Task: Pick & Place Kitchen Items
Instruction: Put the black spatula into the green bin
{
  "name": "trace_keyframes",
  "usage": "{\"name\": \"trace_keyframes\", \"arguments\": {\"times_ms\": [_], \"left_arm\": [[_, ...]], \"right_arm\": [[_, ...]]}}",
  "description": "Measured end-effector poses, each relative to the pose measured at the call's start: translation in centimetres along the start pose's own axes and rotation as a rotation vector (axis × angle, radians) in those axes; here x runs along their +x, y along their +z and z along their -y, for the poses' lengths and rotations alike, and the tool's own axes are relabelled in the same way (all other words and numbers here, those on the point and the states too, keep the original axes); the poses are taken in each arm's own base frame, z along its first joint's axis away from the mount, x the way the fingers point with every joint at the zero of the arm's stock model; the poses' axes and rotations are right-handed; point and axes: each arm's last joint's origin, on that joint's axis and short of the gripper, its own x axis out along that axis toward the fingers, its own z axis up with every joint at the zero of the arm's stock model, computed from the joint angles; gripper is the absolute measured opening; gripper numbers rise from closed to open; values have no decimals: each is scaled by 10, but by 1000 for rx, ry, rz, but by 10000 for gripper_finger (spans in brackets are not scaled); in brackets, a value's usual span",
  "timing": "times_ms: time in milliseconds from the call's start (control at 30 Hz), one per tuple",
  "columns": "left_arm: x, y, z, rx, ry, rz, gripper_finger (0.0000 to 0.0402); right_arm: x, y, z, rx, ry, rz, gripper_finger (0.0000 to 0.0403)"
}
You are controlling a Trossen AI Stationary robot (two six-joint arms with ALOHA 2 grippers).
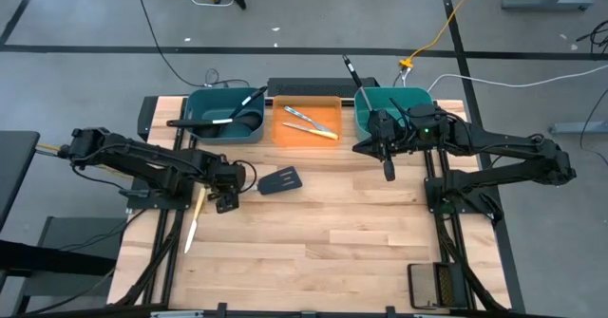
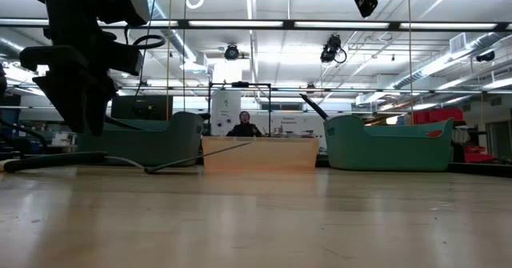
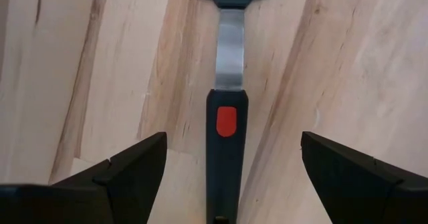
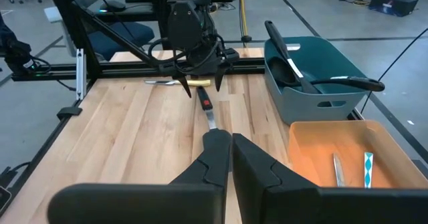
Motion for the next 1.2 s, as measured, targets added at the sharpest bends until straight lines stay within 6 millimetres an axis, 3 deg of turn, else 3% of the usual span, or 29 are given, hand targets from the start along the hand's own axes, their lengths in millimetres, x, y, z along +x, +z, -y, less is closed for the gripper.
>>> {"name": "trace_keyframes", "arguments": {"times_ms": [1200], "left_arm": [[0, 0, 0, -20, -24, -8, 348]], "right_arm": [[0, 0, 0, 0, 0, 0, 27]]}}
